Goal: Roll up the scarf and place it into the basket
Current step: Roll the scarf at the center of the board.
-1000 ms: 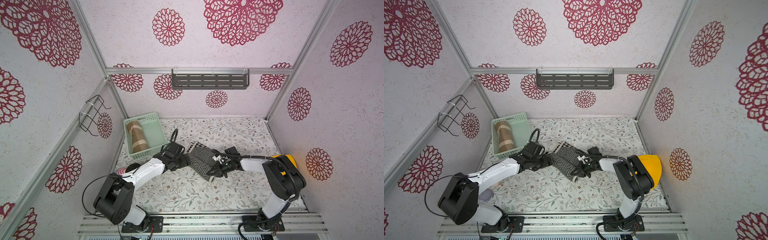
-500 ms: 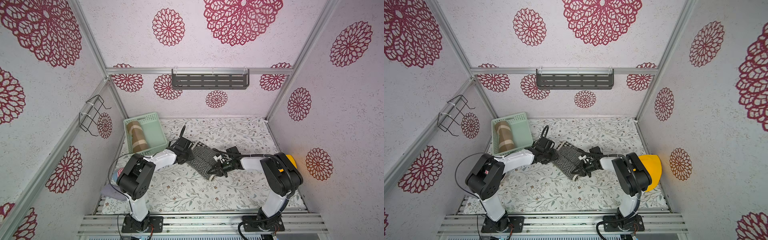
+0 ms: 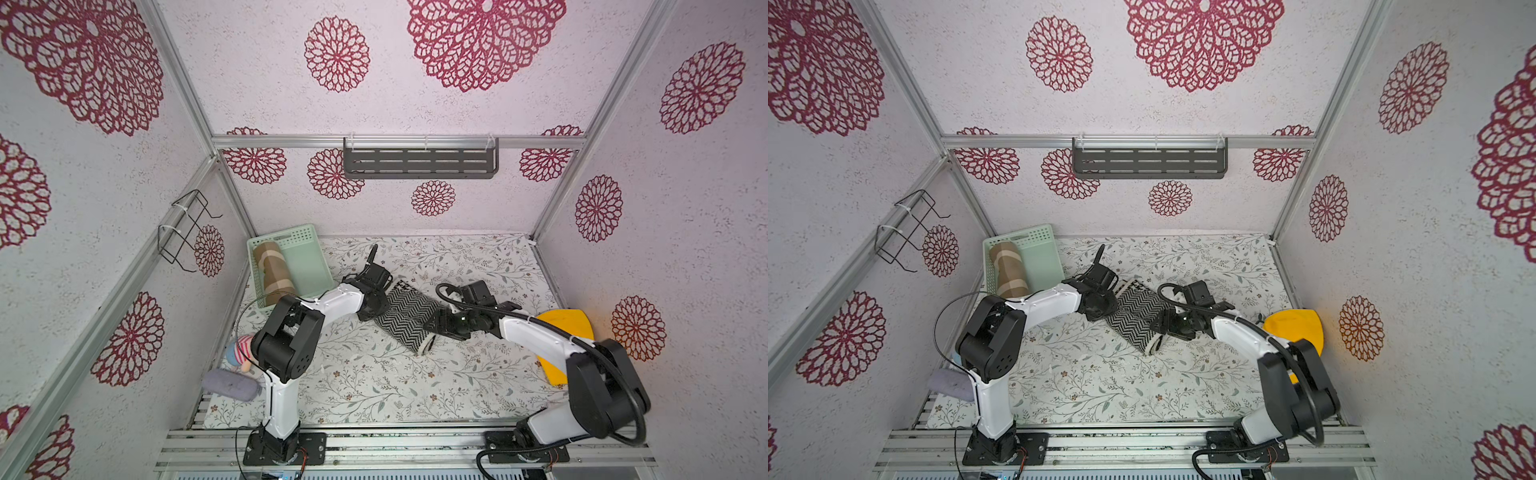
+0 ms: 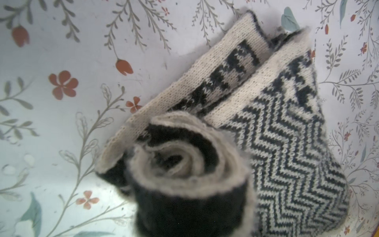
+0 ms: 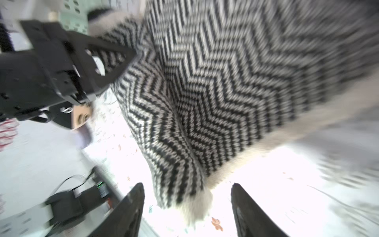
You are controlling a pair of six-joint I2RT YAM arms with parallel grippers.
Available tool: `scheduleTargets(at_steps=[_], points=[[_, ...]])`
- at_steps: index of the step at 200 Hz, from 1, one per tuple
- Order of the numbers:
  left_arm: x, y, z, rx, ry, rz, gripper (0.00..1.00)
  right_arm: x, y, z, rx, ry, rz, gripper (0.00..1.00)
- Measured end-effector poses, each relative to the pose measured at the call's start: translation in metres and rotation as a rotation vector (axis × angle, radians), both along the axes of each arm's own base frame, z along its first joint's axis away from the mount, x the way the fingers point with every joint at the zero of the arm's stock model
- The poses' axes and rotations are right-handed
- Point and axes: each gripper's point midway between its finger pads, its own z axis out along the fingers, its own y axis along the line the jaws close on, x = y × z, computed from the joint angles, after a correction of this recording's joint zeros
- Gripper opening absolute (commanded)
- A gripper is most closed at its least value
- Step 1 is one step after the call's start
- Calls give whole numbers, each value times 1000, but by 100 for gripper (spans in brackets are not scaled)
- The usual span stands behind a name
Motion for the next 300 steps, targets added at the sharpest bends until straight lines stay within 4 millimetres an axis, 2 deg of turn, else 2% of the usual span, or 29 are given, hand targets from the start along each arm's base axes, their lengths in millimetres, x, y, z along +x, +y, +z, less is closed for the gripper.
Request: scheduleTargets(at_steps=[11, 26, 47, 72, 101, 143, 176, 205, 224, 243, 253, 275, 300], points=[[-1, 0, 0, 9, 7, -2, 8, -3, 4, 14, -88, -126, 26, 73], [-2, 1, 1, 18, 13, -5, 8, -14, 20, 28, -191, -278, 98, 75], [-3, 2, 1, 32, 21, -9, 8, -33, 40, 30, -332, -435, 201, 77], [-5, 3, 0, 42, 26, -15, 9, -46, 57, 15, -525, -570, 308, 82], [-5, 3, 0, 49, 29, -21, 12, -50, 70, -10, -706, -663, 401, 86], [-6, 4, 1, 63, 38, -39, 21, -33, 68, -32, -834, -707, 414, 88], [-7, 4, 3, 73, 47, -58, 32, -20, 56, -57, -887, -652, 417, 84], [-7, 3, 6, 77, 50, -74, 42, -18, 47, -71, -864, -588, 423, 71], [-7, 4, 7, 79, 53, -82, 50, -18, 44, -75, -839, -554, 422, 51], [-7, 8, 9, 80, 57, -82, 62, -18, 45, -79, -800, -519, 419, 29], [-7, 11, 12, 80, 57, -76, 66, -17, 47, -79, -768, -496, 405, 20], [-8, 23, 34, 77, 20, -58, 68, -17, 51, -75, -678, -425, 403, 5], [-16, 35, 68, 69, -47, -40, 68, -23, 59, -68, -501, -277, 408, 0]])
